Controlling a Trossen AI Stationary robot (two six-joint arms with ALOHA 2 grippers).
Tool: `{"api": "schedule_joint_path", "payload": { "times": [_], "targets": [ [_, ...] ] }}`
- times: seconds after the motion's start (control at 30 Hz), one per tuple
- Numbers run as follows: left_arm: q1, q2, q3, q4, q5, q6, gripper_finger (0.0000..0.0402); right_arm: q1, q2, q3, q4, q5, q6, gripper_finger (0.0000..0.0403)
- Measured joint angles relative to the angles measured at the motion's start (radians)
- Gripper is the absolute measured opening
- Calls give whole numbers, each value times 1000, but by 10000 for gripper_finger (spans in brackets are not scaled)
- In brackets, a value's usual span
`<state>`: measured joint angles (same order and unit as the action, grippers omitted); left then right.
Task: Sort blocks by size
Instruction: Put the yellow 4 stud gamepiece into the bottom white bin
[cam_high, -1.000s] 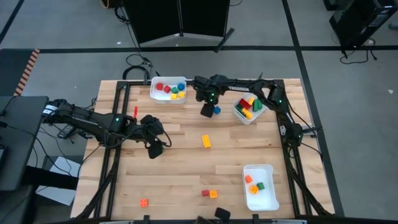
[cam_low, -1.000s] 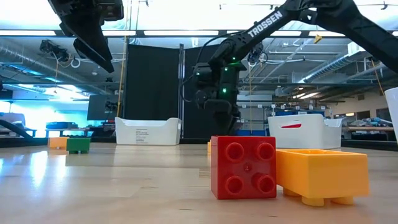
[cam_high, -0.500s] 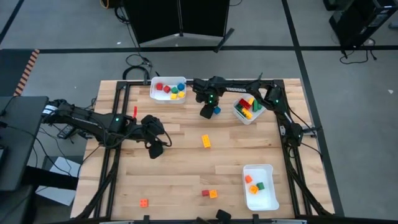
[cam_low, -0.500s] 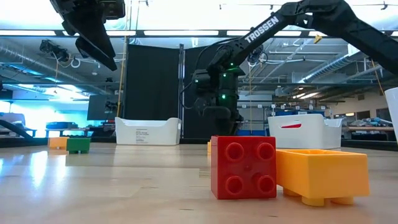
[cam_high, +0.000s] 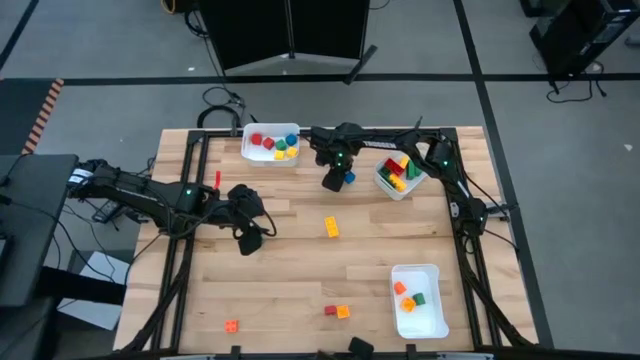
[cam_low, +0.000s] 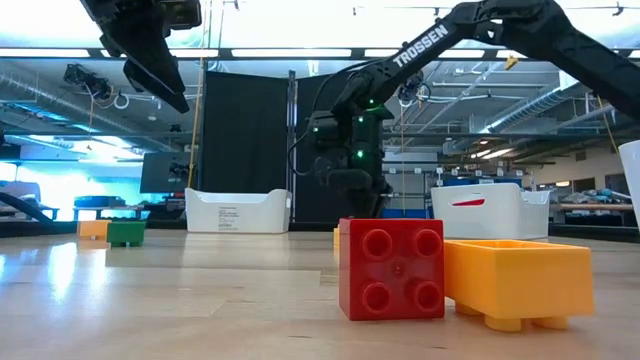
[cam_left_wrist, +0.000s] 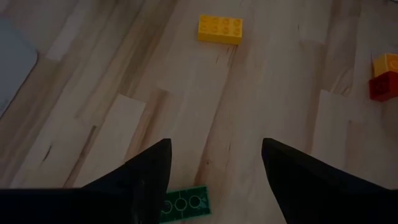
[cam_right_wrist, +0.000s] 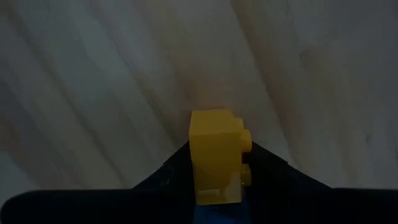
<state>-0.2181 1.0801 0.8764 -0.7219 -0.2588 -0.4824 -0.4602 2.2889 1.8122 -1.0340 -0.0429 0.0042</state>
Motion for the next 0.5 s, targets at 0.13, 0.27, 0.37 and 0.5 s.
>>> {"api": "schedule_joint_path", "payload": {
  "times": [0.13, 0.27, 0.37, 0.5],
  "targets": [
    [0, 0, 0, 3, 0, 0, 258, 8, -48, -2, -15, 1, 4, 110],
    [0, 0, 0, 26, 0, 0, 258, 20, -141, -10, -40, 5, 29, 110],
    [0, 0, 0, 31, 0, 0, 258, 37, -238, -39, -51, 35, 57, 110],
    [0, 0, 0, 31, 0, 0, 258, 75, -410, -119, -54, 79, 125, 110]
  ]
}}
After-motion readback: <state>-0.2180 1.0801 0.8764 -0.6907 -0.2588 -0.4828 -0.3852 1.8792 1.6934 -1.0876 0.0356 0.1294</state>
